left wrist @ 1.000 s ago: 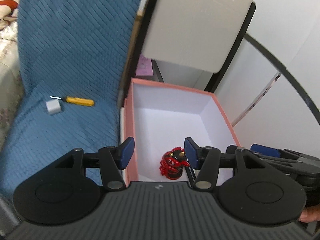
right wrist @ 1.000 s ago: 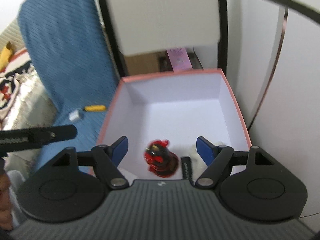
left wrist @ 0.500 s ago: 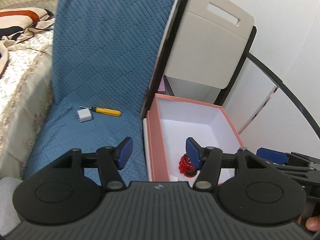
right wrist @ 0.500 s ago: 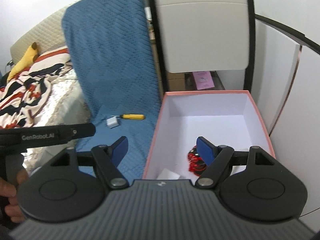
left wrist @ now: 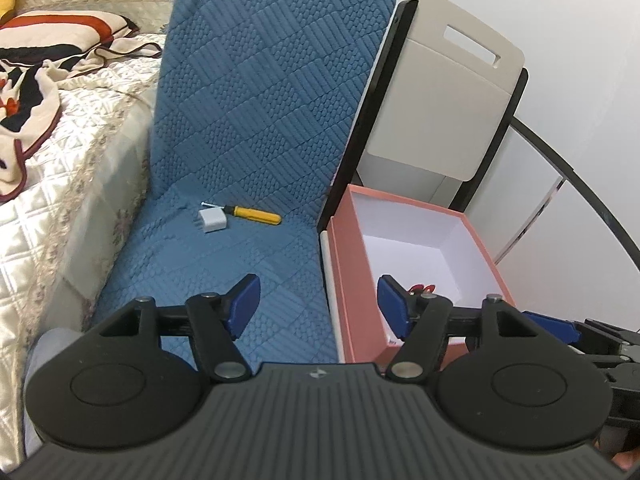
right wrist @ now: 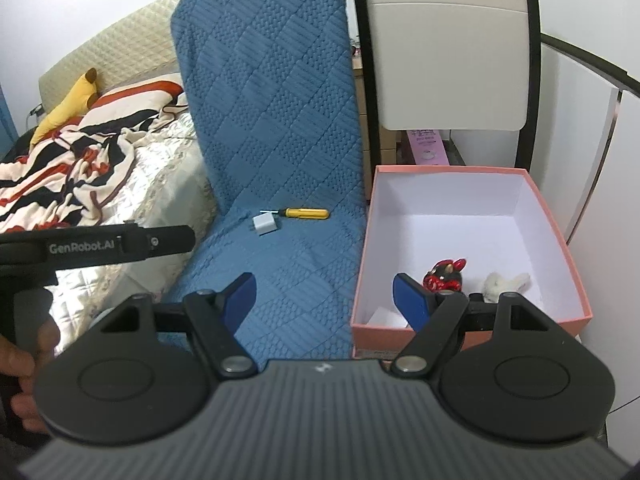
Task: Organize rigid objects
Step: 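Raise both open tools out of the pink box toward the chair seat, then move the left tool to the second white charger while the right tool approaches the yellow screwdriver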
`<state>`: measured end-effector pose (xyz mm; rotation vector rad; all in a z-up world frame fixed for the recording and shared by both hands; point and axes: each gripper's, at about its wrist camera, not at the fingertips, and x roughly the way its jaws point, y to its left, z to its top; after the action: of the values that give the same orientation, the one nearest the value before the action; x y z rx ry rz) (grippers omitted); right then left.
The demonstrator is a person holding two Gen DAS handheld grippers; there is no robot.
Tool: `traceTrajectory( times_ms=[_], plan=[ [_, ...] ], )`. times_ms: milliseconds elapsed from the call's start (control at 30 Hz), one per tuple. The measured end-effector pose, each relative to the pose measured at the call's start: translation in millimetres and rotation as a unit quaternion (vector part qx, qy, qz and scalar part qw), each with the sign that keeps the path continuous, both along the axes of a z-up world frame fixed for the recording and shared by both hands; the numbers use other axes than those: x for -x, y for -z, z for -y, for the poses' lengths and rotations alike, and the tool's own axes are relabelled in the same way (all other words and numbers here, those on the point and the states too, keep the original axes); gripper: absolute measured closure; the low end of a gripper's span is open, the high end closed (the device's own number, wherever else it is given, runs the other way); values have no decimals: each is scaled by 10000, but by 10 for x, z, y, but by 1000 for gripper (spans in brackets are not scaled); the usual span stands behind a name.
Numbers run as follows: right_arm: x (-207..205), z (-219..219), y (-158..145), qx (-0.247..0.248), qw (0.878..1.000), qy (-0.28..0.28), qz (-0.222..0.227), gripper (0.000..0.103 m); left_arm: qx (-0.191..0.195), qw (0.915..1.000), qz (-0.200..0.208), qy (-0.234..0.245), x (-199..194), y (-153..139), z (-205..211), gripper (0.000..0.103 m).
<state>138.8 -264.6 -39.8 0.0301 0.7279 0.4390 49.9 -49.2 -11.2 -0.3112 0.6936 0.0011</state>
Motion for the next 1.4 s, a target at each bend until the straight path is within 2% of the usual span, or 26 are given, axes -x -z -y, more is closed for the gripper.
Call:
traceTrajectory(
  times_ms=[233, 333, 367, 400, 667, 967, 1400],
  plan=[
    [170, -148, 56, 19, 10000, -42, 31, 24, -29, 9999, -29, -114, 181, 77, -129, 21],
    [242, -195, 83, 0, 9999, -101, 76, 19, 15, 9999, -109, -107, 215, 134, -173, 17],
    [261, -210, 98, 9, 9999, -82, 91, 13, 32, 9999, -137, -99, 217, 152, -179, 13],
    [276, -220, 115, 7, 9999, -43, 108, 12, 30, 9998, -164, -102, 223, 173, -189, 12],
    [201, -278, 304, 0, 9999, 51, -122, 11, 17, 9996, -238, -173, 156, 319, -266, 11],
    [-102, -365, 516, 17, 9999, 92, -126, 11, 24, 9992, -340, -198, -200, 589, -387, 11],
    [-922, -651, 876, 69, 9999, 7, -156, 11, -39, 9985, -453, -304, -1008, 1051, -698, 11]
  ],
)
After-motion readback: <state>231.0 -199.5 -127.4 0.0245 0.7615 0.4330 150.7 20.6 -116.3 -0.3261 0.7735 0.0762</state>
